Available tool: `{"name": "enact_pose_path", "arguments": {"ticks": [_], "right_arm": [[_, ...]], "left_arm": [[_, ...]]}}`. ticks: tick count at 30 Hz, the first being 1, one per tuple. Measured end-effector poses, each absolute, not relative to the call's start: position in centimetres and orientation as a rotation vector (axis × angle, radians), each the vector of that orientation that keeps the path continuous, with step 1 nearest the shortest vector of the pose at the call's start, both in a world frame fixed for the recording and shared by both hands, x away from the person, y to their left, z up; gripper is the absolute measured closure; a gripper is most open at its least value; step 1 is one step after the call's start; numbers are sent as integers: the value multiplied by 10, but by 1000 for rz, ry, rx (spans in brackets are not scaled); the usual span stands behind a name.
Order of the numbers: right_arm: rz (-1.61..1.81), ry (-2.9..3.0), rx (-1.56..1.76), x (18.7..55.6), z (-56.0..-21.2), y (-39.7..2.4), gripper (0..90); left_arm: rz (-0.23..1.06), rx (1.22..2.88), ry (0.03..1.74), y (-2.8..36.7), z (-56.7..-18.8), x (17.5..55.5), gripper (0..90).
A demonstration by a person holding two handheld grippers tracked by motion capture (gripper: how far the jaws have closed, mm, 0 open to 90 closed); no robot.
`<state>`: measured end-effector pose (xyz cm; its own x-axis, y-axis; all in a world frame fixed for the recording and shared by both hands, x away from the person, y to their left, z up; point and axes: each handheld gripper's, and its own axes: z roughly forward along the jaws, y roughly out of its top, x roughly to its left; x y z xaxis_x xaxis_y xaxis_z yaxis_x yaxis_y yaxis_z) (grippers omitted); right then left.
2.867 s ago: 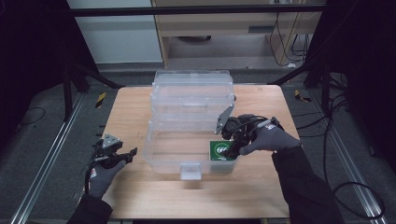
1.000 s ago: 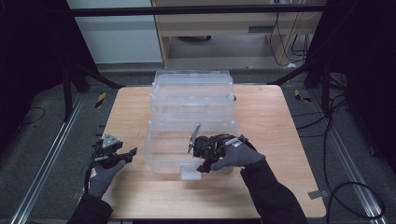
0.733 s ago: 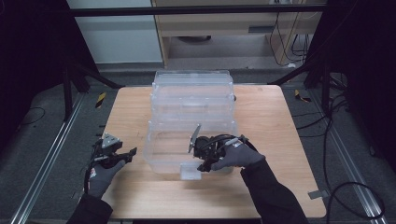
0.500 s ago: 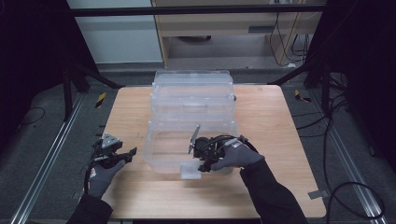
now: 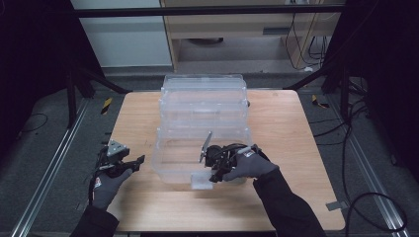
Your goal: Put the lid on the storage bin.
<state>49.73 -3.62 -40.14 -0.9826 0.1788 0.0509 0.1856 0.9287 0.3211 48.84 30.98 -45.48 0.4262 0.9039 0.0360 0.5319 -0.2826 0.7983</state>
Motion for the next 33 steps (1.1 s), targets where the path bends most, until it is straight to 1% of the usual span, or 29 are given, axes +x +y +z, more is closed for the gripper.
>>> {"name": "enact_pose_path", "arguments": {"ticks": [11, 15, 19, 22, 26, 29, 33], "right_arm": [[-507, -3074, -285, 496, -401, -36, 660], [-508, -3073, -283, 496, -401, -36, 660], [-512, -3072, -277, 497, -401, -36, 661], [-513, -3070, -271, 497, -401, -36, 661], [-513, -3072, -269, 497, -401, -36, 661], [-509, -3071, -265, 497, -401, -36, 662], [-510, -3072, -261, 497, -401, -36, 662]], "left_arm": [[661, 1934, 1074, 305, -412, 487, 328], [664, 1953, 1028, 302, -400, 492, 330], [660, 1966, 947, 296, -382, 498, 335], [659, 1995, 895, 292, -372, 503, 341], [664, 2074, 790, 281, -354, 512, 344], [672, 2096, 728, 273, -344, 516, 342], [645, 2147, 640, 263, -332, 522, 342]]}}
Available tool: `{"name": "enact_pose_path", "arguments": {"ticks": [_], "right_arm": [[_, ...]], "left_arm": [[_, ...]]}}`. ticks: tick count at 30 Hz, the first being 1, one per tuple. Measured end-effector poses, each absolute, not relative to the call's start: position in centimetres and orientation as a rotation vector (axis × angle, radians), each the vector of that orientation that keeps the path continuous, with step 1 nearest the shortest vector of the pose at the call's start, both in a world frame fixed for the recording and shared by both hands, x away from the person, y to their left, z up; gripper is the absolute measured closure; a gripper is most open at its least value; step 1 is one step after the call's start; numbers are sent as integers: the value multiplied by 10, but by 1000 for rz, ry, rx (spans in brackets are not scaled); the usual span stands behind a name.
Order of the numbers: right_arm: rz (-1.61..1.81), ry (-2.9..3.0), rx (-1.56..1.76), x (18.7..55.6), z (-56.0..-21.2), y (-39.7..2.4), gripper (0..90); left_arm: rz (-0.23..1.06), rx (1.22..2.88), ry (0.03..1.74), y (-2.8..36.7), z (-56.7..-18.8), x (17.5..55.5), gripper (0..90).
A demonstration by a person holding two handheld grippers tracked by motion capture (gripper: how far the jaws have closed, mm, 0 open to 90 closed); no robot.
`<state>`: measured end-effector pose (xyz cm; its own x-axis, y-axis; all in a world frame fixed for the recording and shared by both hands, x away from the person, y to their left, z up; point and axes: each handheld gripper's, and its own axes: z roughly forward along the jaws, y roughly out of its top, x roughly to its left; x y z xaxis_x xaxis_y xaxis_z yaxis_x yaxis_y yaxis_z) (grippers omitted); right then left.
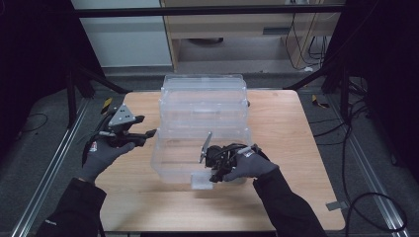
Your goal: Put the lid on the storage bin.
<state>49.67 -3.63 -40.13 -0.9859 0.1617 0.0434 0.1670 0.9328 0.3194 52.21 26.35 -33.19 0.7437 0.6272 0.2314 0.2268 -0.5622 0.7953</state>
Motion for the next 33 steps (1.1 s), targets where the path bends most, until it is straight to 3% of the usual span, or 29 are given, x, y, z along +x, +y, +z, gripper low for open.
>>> {"name": "enact_pose_path", "arguments": {"ticks": [11, 33], "right_arm": [[-513, -3070, -255, 497, -401, -36, 663], [-511, -3071, -245, 497, -401, -36, 664]], "left_arm": [[600, 2322, 429, 232, -316, 541, 356], [617, 2584, 121, 178, -284, 585, 467]]}}
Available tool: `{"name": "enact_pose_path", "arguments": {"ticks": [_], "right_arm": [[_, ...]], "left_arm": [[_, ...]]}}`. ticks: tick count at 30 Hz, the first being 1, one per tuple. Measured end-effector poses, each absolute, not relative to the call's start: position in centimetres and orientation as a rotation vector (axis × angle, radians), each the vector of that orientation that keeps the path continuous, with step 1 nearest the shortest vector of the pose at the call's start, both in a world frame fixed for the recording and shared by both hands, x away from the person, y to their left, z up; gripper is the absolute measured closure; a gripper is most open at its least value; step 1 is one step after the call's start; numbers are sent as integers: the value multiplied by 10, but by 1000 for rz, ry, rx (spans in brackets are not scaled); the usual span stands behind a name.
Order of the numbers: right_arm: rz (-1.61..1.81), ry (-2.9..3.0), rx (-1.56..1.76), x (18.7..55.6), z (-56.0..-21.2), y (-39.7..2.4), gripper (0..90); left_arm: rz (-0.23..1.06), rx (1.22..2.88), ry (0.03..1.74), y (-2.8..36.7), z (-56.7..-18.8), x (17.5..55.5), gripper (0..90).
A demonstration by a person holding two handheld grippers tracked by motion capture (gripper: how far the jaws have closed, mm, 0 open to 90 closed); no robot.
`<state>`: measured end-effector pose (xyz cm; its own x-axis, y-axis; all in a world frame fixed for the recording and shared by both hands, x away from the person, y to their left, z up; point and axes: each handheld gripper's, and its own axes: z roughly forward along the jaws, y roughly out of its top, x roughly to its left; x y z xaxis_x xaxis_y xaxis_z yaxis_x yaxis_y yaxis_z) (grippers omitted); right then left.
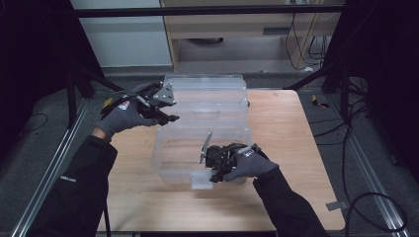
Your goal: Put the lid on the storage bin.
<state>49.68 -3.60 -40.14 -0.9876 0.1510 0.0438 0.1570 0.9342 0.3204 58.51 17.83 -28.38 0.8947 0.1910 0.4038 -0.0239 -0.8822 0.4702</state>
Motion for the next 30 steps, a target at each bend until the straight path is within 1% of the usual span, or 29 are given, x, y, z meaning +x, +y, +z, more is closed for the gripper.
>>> {"name": "enact_pose_path", "arguments": {"ticks": [6, 10, 27, 30], "right_arm": [[-507, -3074, -239, 497, -401, -36, 664], [-510, -3068, -240, 497, -401, -37, 664], [-513, -3062, -236, 498, -402, -37, 664], [-517, -3063, -232, 498, -402, -37, 664]], "left_arm": [[612, 2656, 56, 164, -285, 598, 502], [612, 2675, 35, 158, -286, 607, 530], [623, 2749, 50, 152, -299, 630, 625], [611, 2754, 53, 152, -301, 632, 664]]}}
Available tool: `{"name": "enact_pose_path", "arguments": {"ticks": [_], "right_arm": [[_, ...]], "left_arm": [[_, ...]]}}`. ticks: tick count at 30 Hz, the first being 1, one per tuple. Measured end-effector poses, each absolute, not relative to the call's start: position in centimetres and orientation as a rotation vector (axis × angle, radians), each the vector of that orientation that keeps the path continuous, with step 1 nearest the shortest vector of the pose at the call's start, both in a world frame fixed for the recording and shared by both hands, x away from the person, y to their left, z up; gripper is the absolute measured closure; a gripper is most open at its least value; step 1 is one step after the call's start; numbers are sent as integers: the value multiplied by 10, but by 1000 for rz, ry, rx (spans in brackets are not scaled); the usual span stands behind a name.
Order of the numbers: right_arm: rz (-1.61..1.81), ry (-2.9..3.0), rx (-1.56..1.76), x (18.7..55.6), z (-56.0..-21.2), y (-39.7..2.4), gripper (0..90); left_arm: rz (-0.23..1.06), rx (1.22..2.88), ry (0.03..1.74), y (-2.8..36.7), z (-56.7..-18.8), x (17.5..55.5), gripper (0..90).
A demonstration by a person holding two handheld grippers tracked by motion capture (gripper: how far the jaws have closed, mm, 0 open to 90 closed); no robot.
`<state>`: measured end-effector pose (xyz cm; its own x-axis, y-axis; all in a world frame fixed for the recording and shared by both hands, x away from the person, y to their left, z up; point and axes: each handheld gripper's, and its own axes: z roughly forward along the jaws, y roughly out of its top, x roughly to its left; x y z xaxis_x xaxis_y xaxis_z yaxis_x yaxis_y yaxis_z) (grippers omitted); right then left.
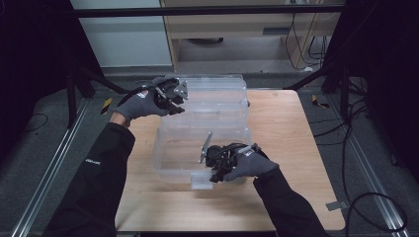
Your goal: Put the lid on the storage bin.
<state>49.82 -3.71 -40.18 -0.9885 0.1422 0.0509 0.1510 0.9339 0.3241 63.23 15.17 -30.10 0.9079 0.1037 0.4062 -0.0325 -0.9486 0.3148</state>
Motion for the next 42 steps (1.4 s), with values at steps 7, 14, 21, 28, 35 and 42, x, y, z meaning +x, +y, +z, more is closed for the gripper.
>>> {"name": "enact_pose_path", "arguments": {"ticks": [7, 14, 21, 28, 35, 42], "right_arm": [[-520, -3060, -233, 499, -402, -37, 664], [-519, -3060, -232, 499, -402, -37, 664], [-515, -3065, -235, 498, -402, -36, 664], [-513, -3072, -237, 497, -402, -36, 665], [-502, -3078, -244, 496, -401, -36, 666], [-505, -3079, -232, 496, -401, -36, 664]], "left_arm": [[596, 2765, 54, 150, -305, 635, 721], [589, 2767, 51, 145, -304, 635, 726], [578, 2791, 57, 141, -302, 634, 790], [544, 2804, 53, 140, -300, 633, 838], [552, 2822, 37, 137, -298, 630, 853], [537, 2832, 44, 137, -296, 626, 863]]}}
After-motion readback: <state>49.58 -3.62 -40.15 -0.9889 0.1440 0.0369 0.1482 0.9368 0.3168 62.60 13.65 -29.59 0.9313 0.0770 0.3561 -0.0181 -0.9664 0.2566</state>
